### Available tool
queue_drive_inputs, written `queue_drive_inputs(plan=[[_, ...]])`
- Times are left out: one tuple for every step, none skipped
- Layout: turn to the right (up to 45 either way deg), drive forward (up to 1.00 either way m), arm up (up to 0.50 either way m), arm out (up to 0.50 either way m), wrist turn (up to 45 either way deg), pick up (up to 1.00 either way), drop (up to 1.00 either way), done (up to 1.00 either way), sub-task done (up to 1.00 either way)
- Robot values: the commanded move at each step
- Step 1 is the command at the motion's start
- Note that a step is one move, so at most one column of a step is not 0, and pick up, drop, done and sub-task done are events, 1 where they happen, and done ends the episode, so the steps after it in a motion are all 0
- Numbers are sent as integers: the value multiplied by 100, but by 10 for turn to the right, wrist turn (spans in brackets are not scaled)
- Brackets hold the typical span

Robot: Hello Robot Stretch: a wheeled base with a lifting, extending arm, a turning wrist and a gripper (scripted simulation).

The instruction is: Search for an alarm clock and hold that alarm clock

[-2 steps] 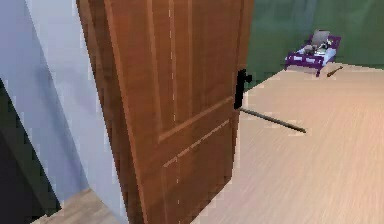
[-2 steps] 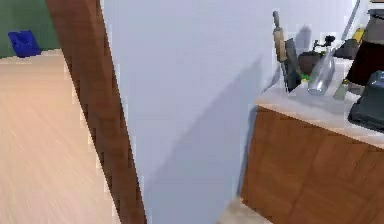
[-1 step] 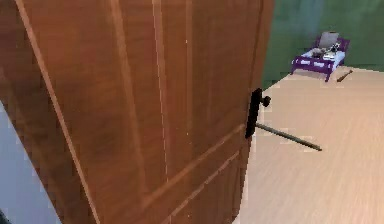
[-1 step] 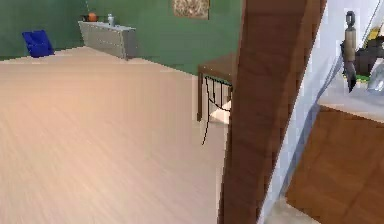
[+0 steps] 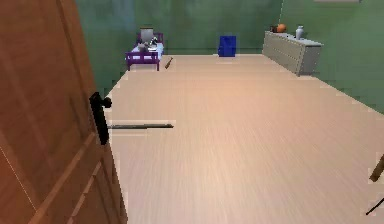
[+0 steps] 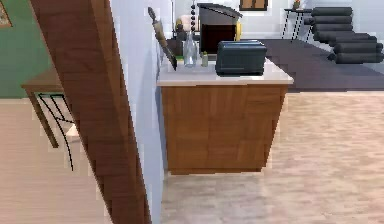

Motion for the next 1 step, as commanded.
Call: queue_drive_inputs(plan=[[120, 0, 0, 0, 0, 0, 0, 0, 0]])
